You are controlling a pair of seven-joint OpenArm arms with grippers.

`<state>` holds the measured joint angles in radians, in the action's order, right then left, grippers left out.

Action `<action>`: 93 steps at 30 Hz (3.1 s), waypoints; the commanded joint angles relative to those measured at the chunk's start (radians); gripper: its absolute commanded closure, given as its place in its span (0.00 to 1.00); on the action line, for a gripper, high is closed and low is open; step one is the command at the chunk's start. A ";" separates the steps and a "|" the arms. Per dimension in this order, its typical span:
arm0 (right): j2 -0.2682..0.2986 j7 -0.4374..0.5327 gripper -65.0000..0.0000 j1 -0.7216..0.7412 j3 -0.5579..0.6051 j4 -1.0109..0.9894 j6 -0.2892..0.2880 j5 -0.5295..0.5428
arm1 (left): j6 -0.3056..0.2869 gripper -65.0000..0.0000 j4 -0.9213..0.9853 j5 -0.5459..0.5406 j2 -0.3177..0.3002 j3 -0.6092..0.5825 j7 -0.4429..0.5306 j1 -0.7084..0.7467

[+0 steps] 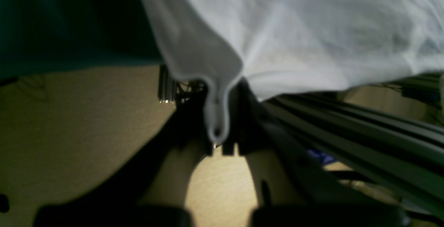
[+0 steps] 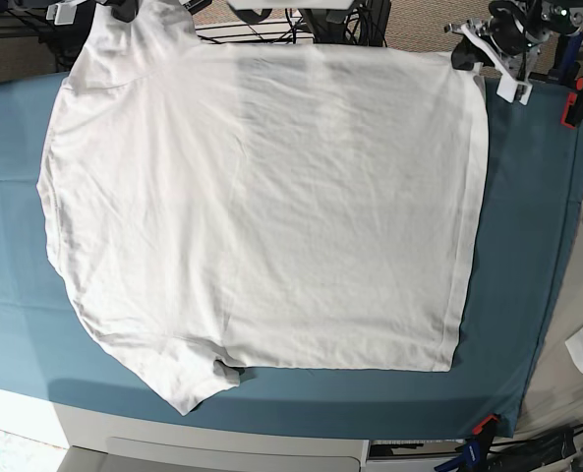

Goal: Fold the T-shirt properly
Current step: 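Lift both shoulder edges and pull the shirt toward the robot, then lower the shoulder edges and fold the collar edge under along the table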

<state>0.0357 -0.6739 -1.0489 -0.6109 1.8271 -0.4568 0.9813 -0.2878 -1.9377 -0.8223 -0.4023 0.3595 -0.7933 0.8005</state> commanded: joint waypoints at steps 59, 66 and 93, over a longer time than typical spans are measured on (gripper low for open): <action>-0.024 0.056 1.00 0.466 0.087 0.132 -0.014 -0.397 | -0.050 1.00 -0.085 0.063 -0.014 0.003 0.023 -0.169; -0.013 0.069 1.00 0.553 0.093 0.050 -0.014 -0.408 | -0.007 1.00 -0.085 0.129 -0.034 0.003 0.050 -0.192; 0.012 0.103 1.00 0.675 0.093 0.049 -0.014 -0.485 | 0.006 1.00 -0.085 0.132 -0.033 0.003 0.053 -0.222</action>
<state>0.0357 -0.6090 -0.3813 -0.5140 1.8595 -0.4686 0.4850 -0.2848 -2.0090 -0.6914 -0.4217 0.3550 -0.7589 0.5785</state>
